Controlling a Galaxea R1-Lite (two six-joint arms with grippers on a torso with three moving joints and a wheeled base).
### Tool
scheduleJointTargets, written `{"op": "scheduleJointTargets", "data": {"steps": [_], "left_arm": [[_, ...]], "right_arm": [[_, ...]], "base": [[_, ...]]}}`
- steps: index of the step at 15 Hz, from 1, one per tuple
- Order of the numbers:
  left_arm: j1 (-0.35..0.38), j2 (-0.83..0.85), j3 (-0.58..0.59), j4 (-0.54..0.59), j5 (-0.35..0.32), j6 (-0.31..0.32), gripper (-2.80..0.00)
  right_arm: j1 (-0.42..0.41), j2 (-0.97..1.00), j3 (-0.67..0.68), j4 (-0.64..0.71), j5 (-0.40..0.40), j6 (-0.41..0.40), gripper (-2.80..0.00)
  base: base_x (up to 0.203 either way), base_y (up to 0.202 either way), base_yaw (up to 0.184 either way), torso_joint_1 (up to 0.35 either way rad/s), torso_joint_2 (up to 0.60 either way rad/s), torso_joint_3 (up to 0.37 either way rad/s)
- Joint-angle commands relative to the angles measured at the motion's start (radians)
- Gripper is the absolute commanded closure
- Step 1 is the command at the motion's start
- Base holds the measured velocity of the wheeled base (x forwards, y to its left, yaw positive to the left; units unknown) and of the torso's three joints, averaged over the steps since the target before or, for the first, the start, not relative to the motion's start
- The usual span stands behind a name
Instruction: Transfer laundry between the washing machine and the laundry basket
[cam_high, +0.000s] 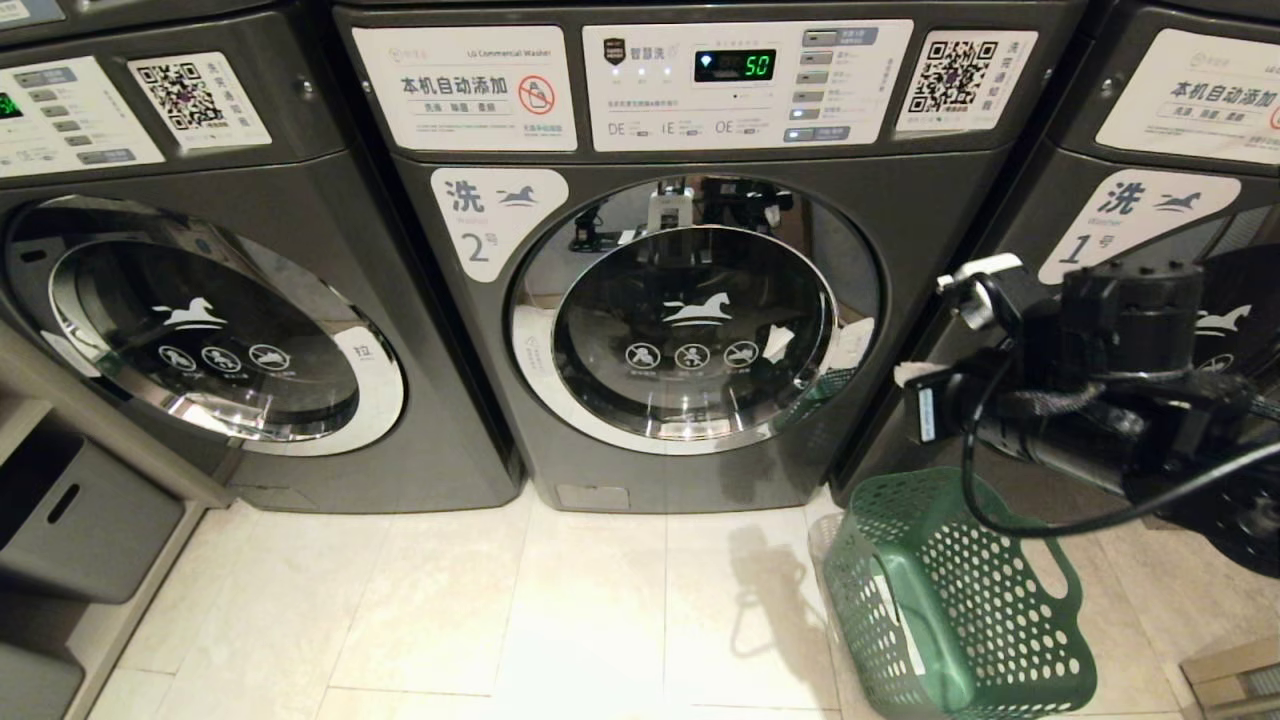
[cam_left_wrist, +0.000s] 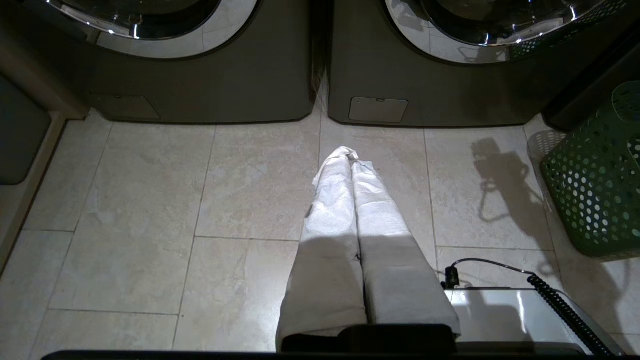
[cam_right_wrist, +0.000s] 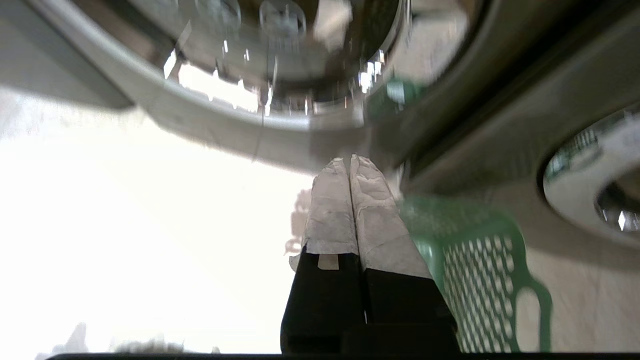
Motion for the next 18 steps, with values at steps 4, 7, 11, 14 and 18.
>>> {"op": "scheduleJointTargets", "data": {"steps": [4, 7, 11, 14, 18], "left_arm": [[0.000, 0.000, 0.001, 0.002, -0.025, 0.072, 0.00], [0.000, 0.001, 0.001, 0.006, -0.051, 0.073, 0.00], [-0.002, 0.000, 0.000, 0.006, -0.053, 0.073, 0.00], [0.000, 0.001, 0.001, 0.004, -0.051, 0.072, 0.00], [-0.001, 0.000, 0.001, 0.004, -0.052, 0.072, 0.00]], "right_arm": [[-0.039, -0.330, 0.354, -0.012, -0.099, 0.048, 0.00], [-0.132, -0.543, 0.590, -0.001, -0.132, 0.062, 0.00], [-0.290, -0.845, 0.801, 0.043, -0.153, 0.019, 0.00], [-0.307, -1.176, 0.828, 0.328, 0.006, 0.005, 0.00], [-0.300, -1.425, 0.817, 0.649, 0.167, 0.052, 0.00]], "base": [[0.000, 0.000, 0.000, 0.000, 0.00, 0.000], [0.000, 0.000, 0.000, 0.000, 0.00, 0.000], [0.000, 0.000, 0.000, 0.000, 0.00, 0.000], [0.000, 0.000, 0.000, 0.000, 0.00, 0.000], [0.000, 0.000, 0.000, 0.000, 0.00, 0.000]]}}
